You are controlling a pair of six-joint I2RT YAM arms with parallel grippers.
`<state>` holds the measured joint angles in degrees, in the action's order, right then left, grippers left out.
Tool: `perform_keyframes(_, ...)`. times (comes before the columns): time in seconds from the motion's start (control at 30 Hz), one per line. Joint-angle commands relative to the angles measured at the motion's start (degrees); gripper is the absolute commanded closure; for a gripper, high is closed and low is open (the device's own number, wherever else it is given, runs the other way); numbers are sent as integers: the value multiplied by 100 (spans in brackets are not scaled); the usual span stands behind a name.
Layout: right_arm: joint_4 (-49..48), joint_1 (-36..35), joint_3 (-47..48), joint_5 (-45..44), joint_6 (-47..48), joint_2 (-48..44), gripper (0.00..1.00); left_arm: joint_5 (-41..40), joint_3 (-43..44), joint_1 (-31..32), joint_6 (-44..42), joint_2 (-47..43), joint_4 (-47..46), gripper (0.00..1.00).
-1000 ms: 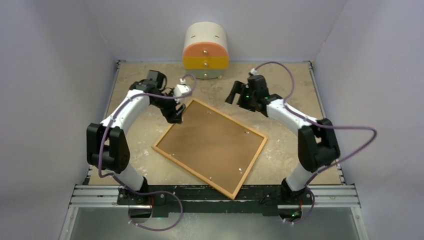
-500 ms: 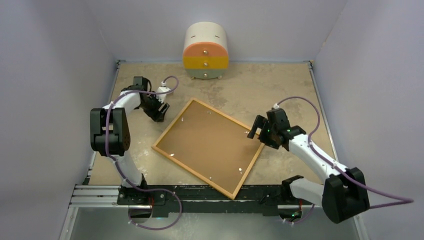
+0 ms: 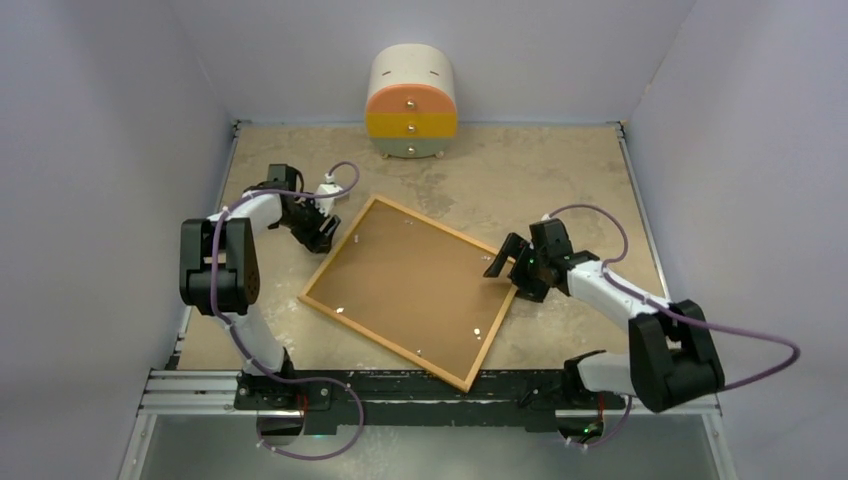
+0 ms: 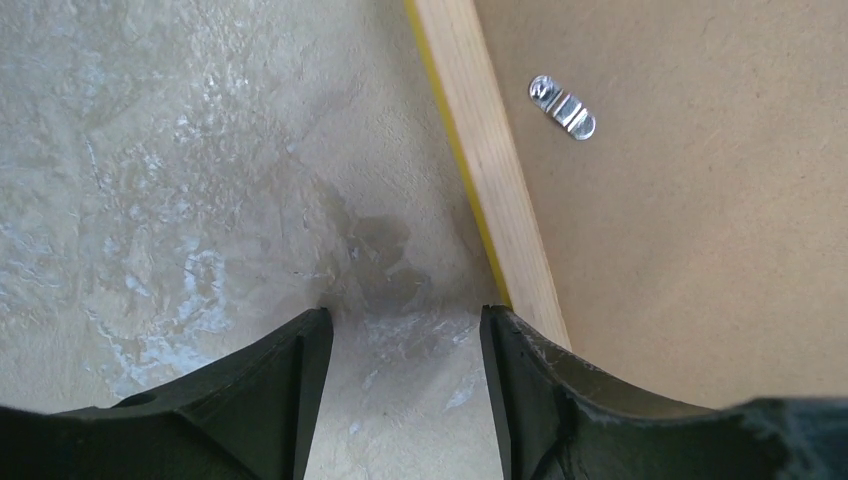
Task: Put the photo into the frame
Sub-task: Adjust the photo frame at the center of the board.
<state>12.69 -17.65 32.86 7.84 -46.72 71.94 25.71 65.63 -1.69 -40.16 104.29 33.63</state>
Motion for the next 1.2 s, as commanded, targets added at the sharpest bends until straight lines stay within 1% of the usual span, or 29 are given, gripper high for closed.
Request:
perform_keyframes(0.0,-556,215,606,275,19,708,1,526,-349,119,-83,-47,314,41)
perform_keyframes(0.07,-586,372,987,279,95,985,1,568,-431,125,-104,-86,347,42)
perform_keyframes(0.2,-644,744,1588,403,160,1504,1,789,-571,362,-159,-212,468,45)
perform_keyframes(0.4,-622,1178,2065,388,312,2140,1,1257,-708,693,-259,-322,716,45)
perform_keyframes(0.47,-544,1242,2087,257,349,2101,1,1465,-698,731,-289,-297,860,46)
perform_keyframes(0.57,-253,1249,2195,-226,529,1806,1,1617,-593,684,-321,-325,1065,46)
perform_keyframes(0.67,-163,1248,2320,-723,797,1411,1,1781,-326,396,-243,-342,1157,46)
perform_keyframes(0.7,-198,1230,2367,-768,875,1328,1,1919,-185,313,-220,-308,1240,45)
perform_keyframes(0.77,-198,1152,2464,-670,874,1255,1,2213,51,226,-203,-179,1440,43)
perform_keyframes(0.87,-125,825,2667,-683,827,1325,1,2606,171,234,-69,13,1489,40)
perform_keyframes(0.9,-227,699,2664,-486,789,1352,1,2650,166,245,-25,72,1444,39)
perform_keyframes(0.93,-567,557,2607,-222,740,1373,2,2638,143,256,38,137,1350,40)
perform_keyframes(1.0,-1145,209,2531,410,639,1514,6,2555,89,266,180,310,1157,41)
perform_keyframes(1.07,-1578,-218,2592,906,516,1808,10,2441,89,262,344,515,1016,45)
perform_keyframes(1.17,-1928,-744,2807,1269,377,2313,16,2365,79,263,490,696,917,51)
